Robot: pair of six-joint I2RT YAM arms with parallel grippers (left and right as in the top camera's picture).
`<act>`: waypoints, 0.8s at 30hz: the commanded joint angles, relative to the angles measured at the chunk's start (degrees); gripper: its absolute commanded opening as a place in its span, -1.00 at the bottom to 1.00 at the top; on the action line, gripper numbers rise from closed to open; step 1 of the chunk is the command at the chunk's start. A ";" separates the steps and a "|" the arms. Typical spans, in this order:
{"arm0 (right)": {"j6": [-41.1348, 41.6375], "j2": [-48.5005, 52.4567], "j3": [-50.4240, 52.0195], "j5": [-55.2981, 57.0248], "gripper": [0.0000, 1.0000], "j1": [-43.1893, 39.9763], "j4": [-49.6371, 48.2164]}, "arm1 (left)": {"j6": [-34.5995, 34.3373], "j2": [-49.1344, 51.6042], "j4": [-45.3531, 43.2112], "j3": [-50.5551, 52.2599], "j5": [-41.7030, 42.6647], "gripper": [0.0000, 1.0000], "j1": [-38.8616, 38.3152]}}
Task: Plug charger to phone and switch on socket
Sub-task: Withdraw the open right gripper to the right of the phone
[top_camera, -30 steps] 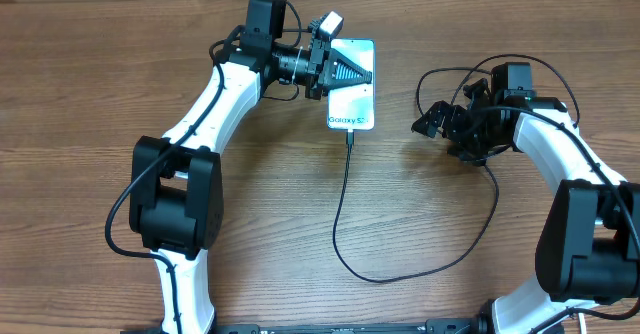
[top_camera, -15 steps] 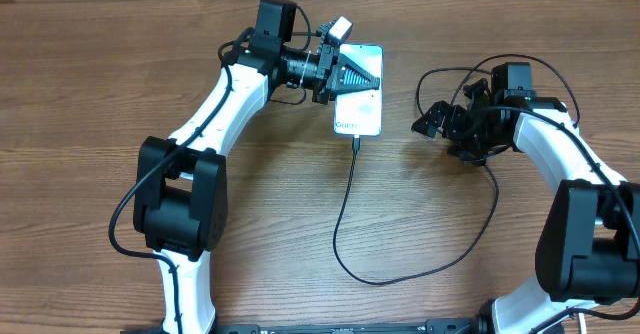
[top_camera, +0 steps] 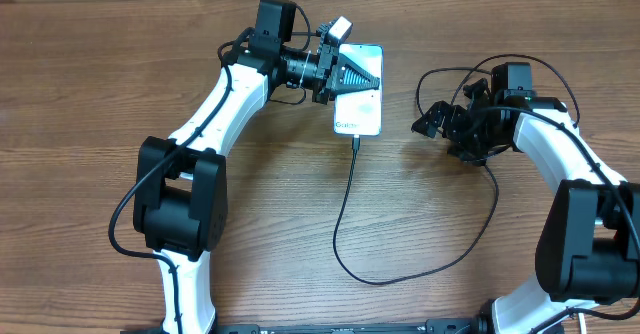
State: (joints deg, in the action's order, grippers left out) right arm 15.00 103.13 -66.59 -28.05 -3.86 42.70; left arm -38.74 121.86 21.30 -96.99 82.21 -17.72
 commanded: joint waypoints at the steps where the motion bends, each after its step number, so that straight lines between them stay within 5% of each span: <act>1: -0.28 -0.26 -0.55 0.63 1.00 0.02 -0.15 | 1.53 -1.25 -0.09 -0.11 1.44 -0.92 -0.31; 19: -0.13 -0.26 -0.57 -5.55 1.00 0.02 -4.68 | 2.60 -1.25 1.49 -0.11 8.44 -0.92 -0.26; 22: -0.55 -0.59 -1.07 -11.41 0.22 -0.15 -4.37 | 2.91 -1.25 4.66 -0.11 8.41 -0.92 -0.26; 24: -1.68 -1.95 -1.81 -12.35 -0.09 -0.20 -3.02 | 4.15 -1.25 7.58 -0.11 8.44 -0.92 -0.31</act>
State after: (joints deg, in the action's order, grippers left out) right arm 14.46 103.13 -66.65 -35.35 -3.88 38.92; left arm -36.88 121.86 27.42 -96.99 87.39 -17.72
